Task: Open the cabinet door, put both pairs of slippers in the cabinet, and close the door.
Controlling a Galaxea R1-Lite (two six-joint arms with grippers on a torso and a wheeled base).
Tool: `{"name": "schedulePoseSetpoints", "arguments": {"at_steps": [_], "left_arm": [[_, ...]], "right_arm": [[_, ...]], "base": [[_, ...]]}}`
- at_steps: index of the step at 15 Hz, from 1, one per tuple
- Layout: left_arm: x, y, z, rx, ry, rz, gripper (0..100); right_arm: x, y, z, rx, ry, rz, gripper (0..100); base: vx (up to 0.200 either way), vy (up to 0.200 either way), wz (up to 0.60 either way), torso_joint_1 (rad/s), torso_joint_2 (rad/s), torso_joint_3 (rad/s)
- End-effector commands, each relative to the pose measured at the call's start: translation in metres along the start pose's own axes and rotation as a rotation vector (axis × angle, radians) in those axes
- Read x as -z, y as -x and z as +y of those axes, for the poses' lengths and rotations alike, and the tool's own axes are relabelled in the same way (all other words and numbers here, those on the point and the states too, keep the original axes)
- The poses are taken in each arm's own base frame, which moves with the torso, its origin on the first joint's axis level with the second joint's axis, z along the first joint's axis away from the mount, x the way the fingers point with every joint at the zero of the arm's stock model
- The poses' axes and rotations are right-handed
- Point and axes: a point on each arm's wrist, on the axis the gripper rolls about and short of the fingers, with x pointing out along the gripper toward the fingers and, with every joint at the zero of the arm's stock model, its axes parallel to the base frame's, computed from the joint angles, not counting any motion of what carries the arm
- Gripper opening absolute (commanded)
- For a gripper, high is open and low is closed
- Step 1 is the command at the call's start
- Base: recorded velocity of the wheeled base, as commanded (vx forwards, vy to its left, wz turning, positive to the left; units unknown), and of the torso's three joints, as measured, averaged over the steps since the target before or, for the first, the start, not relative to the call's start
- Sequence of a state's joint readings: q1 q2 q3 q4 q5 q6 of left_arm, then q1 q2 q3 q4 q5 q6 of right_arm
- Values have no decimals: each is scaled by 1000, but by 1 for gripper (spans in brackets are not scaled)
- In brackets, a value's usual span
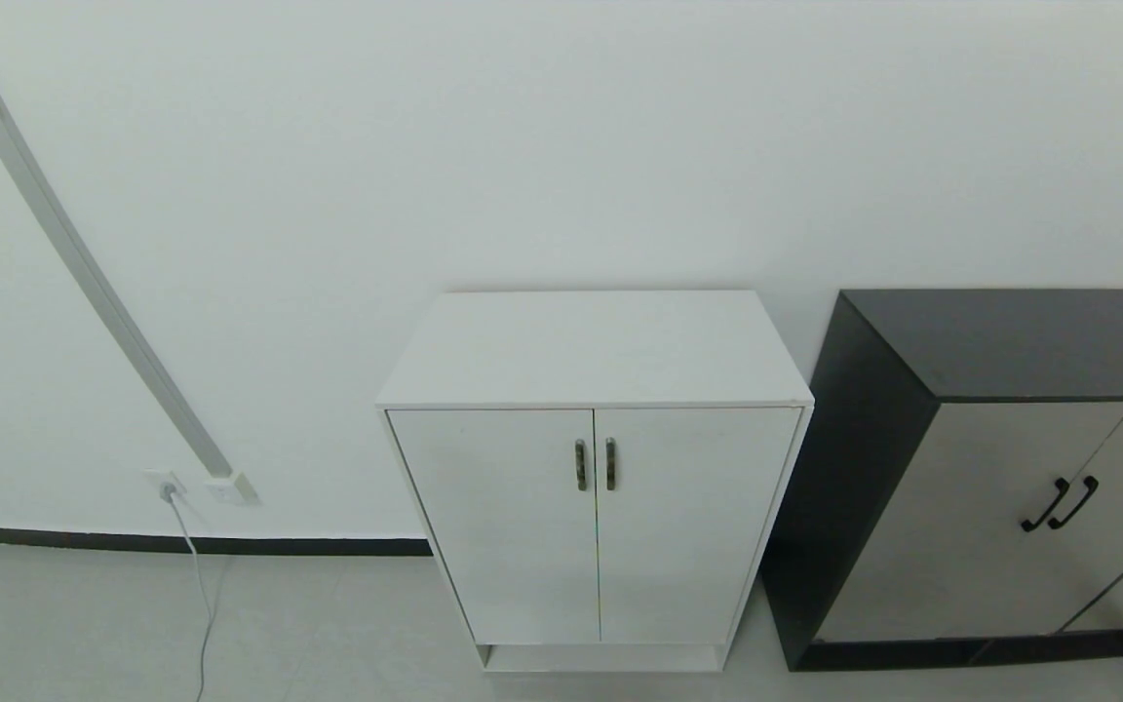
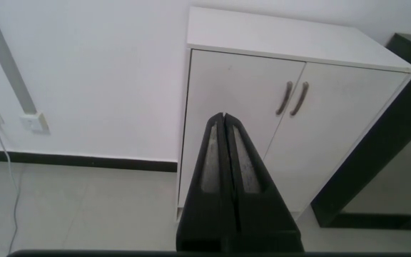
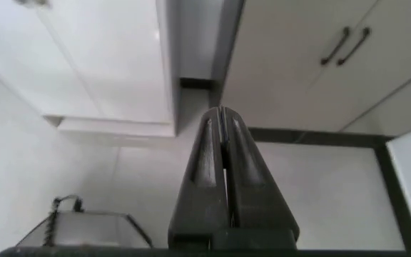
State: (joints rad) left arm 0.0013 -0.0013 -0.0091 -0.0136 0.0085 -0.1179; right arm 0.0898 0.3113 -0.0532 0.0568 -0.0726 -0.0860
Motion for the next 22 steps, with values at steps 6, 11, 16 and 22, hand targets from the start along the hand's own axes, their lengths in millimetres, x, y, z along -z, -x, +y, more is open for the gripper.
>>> {"name": "schedulePoseSetpoints", "arguments": {"at_steps": [6,11,16,22], "left_arm": [[0,0,0,-1,0,2,0],[0,0,0,-1,9,1,0],[0,0,0,-1,11,1,0],[0,0,0,-15,26,-1,0]], "right_arm": [[15,9,0,-238,-15,-201,0],[15,11,3,-17,-79,-207,0],[20,18,4,21,-112,-307,0],[19,18,4,39,-187,-317,0]], "base": [[0,0,0,0,0,0],[0,0,0,0,0,0],[0,0,0,0,0,0],[0,0,0,0,0,0]]}}
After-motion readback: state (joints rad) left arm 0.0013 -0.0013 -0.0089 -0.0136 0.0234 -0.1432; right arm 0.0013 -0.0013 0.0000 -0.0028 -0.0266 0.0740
